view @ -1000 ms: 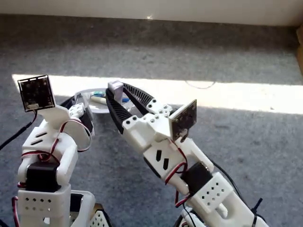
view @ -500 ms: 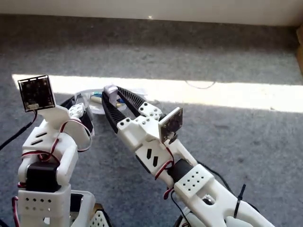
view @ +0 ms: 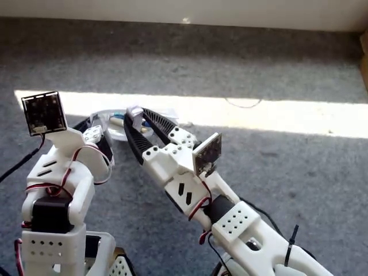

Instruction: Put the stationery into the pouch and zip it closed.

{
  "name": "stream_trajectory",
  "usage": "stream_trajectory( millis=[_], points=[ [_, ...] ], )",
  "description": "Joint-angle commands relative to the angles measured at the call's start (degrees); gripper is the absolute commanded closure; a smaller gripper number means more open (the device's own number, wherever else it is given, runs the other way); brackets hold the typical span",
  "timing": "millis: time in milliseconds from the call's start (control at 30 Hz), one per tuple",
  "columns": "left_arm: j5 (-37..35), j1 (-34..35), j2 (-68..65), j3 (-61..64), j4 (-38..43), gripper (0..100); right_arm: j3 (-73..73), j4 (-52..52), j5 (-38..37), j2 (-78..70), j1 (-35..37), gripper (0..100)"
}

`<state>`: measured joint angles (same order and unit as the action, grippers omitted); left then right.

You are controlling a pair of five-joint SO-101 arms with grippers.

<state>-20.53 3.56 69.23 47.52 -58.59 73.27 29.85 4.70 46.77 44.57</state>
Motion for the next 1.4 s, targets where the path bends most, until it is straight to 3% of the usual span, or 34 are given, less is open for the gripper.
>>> stream_trajectory(
  millis=[0,133,367,567,933,1100,1367],
  points=[
    [0.44,1.36,1.36,-1.54,0.26,99,-0.92,-2.95,0.18,-0.04,0.31,92.8],
    [0.44,1.36,1.36,-1.54,0.26,99,-0.40,-4.88,0.18,4.09,0.31,92.4],
    [0.44,1.36,1.36,-1.54,0.26,99,-0.92,-24.57,0.44,16.84,0.31,92.1],
    [0.44,1.36,1.36,-1.54,0.18,99,-0.57,-33.36,0.44,22.90,0.57,92.1],
    [0.35,1.27,1.36,-1.36,0.18,99,-0.84,-34.15,0.44,22.02,4.62,92.6],
    [0.35,1.27,1.36,-1.36,0.18,99,-1.98,-32.13,0.44,15.78,4.35,97.8],
    [0.35,1.27,1.36,-1.27,0.18,99,-6.37,-26.77,0.44,7.25,4.26,98.1]
  ],
)
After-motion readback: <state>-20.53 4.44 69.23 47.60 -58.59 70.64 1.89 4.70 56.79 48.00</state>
